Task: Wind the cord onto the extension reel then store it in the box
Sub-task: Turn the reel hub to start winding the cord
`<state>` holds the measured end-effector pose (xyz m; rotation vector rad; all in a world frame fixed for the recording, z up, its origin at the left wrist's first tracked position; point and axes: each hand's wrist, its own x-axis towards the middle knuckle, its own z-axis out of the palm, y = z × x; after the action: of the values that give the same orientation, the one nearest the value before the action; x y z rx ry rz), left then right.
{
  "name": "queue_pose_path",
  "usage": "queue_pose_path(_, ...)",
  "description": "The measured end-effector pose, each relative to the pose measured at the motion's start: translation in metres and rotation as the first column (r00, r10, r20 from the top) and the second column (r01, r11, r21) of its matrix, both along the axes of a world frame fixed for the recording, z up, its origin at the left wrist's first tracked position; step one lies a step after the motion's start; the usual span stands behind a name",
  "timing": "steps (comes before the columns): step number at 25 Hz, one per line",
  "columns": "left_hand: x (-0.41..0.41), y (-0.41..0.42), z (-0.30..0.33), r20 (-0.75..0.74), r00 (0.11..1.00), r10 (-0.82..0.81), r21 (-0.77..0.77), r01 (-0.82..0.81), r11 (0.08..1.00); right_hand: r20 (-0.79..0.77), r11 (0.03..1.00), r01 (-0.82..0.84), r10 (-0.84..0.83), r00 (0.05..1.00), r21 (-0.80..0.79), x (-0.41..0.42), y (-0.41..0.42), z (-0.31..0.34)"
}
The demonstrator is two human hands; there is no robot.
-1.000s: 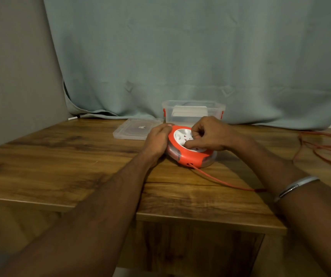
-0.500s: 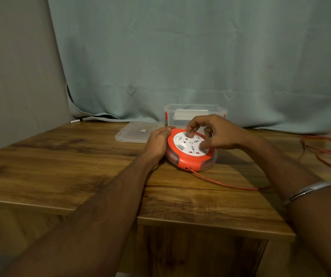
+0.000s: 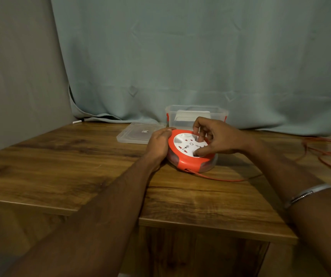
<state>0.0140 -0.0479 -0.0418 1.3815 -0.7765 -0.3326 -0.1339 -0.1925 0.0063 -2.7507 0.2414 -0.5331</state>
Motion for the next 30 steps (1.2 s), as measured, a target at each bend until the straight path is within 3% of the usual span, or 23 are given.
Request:
queue_pose_path(7,0.001,-0.001,0.001,-0.021,1.000,0.004,-0.014,-0.004,1.000,0.027,0.980,0.108,-0.105,0.994,-0.168,0.009,0.018,-0.005)
queue_pose_path(11,0.002,-0.003,-0.001,-0.022,1.000,-0.002,-0.021,0.001,1.000,0.070,0.983,0.110,-0.101,0.992,-0.148,0.014,0.023,-0.005)
queue_pose_path(14,0.002,-0.004,-0.001,-0.035,0.999,-0.005,0.005,0.006,1.000,0.142,0.998,-0.008,0.017,0.990,-0.063,0.010,0.016,0.002)
queue_pose_path(21,0.002,-0.002,-0.001,-0.047,0.997,-0.054,0.042,0.056,0.998,-0.036,0.996,-0.085,0.086,0.996,0.028,0.000,-0.002,0.006)
queue_pose_path(26,0.000,-0.001,0.000,-0.015,0.998,-0.065,0.017,0.066,0.998,-0.033,0.988,-0.088,0.093,0.995,0.129,-0.001,-0.006,0.006)
queue_pose_path(30,0.002,-0.001,0.000,0.000,0.999,-0.047,0.017,0.047,0.999,-0.026,0.998,-0.025,0.026,0.999,0.064,-0.002,0.001,0.004)
